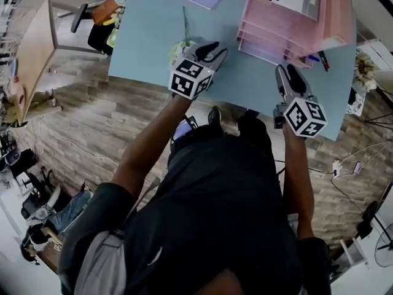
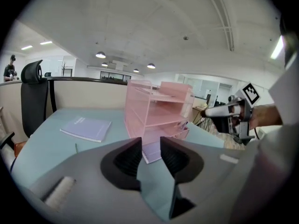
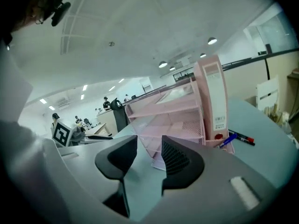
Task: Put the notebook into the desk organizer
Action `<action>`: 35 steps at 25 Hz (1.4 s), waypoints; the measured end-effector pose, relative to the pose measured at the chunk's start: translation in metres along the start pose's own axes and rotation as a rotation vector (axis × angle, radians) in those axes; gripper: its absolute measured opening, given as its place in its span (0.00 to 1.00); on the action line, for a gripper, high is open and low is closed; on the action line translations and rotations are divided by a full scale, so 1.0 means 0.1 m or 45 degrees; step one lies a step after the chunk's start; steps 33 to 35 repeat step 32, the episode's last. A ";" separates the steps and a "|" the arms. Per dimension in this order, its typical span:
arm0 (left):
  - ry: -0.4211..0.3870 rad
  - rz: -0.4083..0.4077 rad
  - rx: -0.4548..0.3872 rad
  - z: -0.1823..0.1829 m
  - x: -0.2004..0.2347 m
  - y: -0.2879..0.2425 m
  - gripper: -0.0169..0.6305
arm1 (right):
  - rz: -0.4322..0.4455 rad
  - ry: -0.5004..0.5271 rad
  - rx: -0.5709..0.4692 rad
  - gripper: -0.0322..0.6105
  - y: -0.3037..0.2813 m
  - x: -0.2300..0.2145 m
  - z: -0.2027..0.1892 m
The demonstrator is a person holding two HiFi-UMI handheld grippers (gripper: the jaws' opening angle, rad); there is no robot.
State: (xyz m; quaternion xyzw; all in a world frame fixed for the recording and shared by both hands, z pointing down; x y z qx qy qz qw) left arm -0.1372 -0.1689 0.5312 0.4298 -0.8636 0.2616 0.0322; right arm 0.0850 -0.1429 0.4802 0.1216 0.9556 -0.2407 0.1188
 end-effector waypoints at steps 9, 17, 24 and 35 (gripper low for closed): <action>-0.151 -0.069 -0.176 0.65 -0.36 0.91 0.26 | 0.159 0.234 -0.185 0.23 0.69 0.85 0.68; -0.302 -0.133 -0.247 1.02 -0.75 1.67 0.26 | 0.240 0.393 -0.292 0.23 1.19 1.45 1.04; -0.367 -0.108 -0.315 1.10 -1.00 2.12 0.26 | 0.265 0.447 -0.358 0.23 1.52 1.66 1.13; -0.327 -0.126 -0.354 0.97 -1.18 2.34 0.26 | 0.248 0.468 -0.383 0.23 1.78 1.71 1.09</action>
Point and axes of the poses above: the fingertips, and each gripper's own axes: y backward along the fingers, x to its left, z out of its top, the point moved 3 cm from there along y, backward along the fingers, and after that the axes turned 13 degrees about -z, right-handed, at the moved point
